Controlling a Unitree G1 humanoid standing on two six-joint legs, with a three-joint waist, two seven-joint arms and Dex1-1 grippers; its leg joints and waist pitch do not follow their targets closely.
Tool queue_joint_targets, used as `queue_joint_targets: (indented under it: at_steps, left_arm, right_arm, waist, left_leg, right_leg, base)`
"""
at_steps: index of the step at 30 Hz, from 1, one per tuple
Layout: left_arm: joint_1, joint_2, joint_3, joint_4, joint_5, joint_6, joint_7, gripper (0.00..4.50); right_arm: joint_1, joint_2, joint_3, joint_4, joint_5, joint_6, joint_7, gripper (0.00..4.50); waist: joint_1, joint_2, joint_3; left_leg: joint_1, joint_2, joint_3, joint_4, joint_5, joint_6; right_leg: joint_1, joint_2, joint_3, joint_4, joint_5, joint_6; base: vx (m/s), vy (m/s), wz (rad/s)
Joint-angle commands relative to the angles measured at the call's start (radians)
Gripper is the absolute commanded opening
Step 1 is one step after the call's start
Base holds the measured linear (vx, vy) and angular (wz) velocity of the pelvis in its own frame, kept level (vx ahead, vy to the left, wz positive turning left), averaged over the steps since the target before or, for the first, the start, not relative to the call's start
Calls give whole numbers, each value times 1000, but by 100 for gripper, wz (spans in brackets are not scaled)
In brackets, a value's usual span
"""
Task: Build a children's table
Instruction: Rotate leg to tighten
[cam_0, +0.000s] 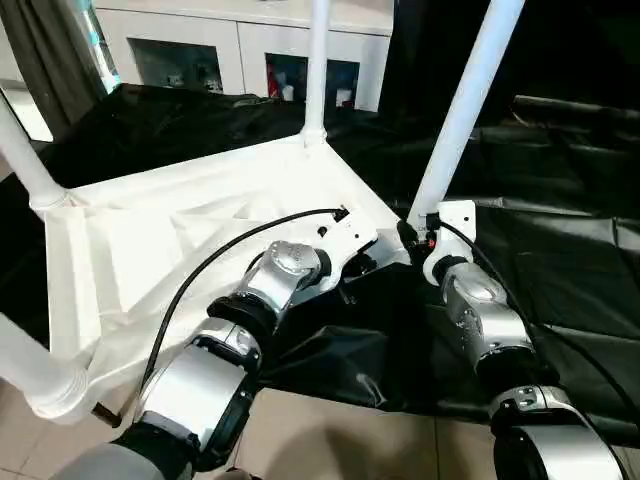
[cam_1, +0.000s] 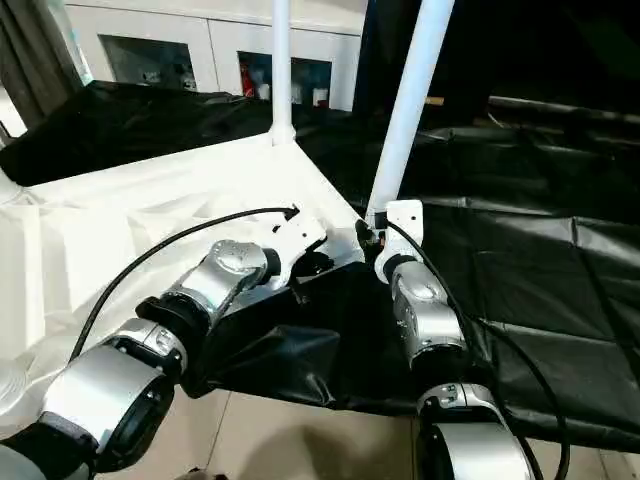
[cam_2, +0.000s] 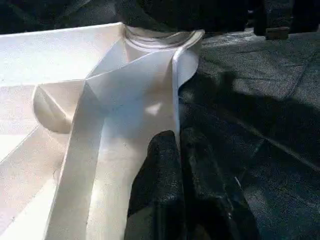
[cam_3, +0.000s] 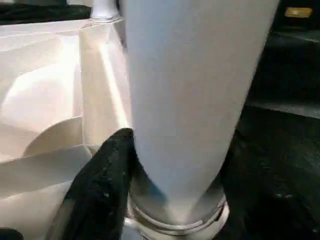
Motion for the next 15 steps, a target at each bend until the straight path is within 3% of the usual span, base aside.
queue_joint_targets:
  at_steps: [1,3,4,5,6,9,11,15]
  left_arm:
    - [10,-8,-41,31,20,-4,-97,0]
    - [12,11,-50,29,23,-12,-142,0]
    - [13,27,-56,26,26,-16,-169,0]
    - [13,35,-58,24,27,-19,-183,0]
    - [17,81,-68,12,26,-33,-267,0]
    - [26,133,-78,-5,21,-54,-378,0]
    - [35,159,-78,-14,11,-83,-450,0]
    - [42,202,-79,-25,-3,-115,-573,0]
  right_arm:
    - [28,-11,74,-9,-11,7,124,278]
    - [42,-44,89,-26,-6,3,192,278]
    - [53,-68,96,-42,4,8,249,278]
    - [59,-80,100,-51,9,10,278,278]
    - [86,-141,115,-94,41,13,428,278]
    - [102,-204,122,-131,70,13,558,278]
    - [103,-232,115,-148,84,18,604,278]
    - [110,-284,116,-200,120,53,707,278]
  waist:
    - [-3,0,-45]
    - [-3,0,-46]
    - [1,-26,-50]
    - [7,-19,-50]
    - [10,-16,-50]
    - [14,-21,-50]
    - [13,-11,-49]
    - [23,-6,-46]
  left_leg:
    - [17,13,-11,-73,-331,10]
    - [14,13,-9,-69,-299,25]
    - [8,12,-8,-64,-260,48]
    - [10,12,-8,-62,-238,61]
    - [9,15,-6,-57,-186,99]
    - [8,14,-4,-51,-158,134]
    - [12,16,-3,-52,-167,134]
    - [21,25,1,-55,-206,106]
  right_leg:
    - [28,-14,5,-82,-199,-176]
    - [30,-15,6,-77,-143,-195]
    - [39,-16,4,-69,-104,-205]
    - [41,-17,4,-67,-78,-209]
    - [42,-17,4,-58,9,-232]
    - [46,-18,4,-52,75,-260]
    - [41,-18,4,-51,64,-277]
    - [40,-13,4,-52,11,-299]
  base:
    - [0,0,0]
    - [0,0,0]
    - [0,0,0]
    - [0,0,0]
    - [0,0,0]
    - [0,0,0]
    - [0,0,0]
    - [0,0,0]
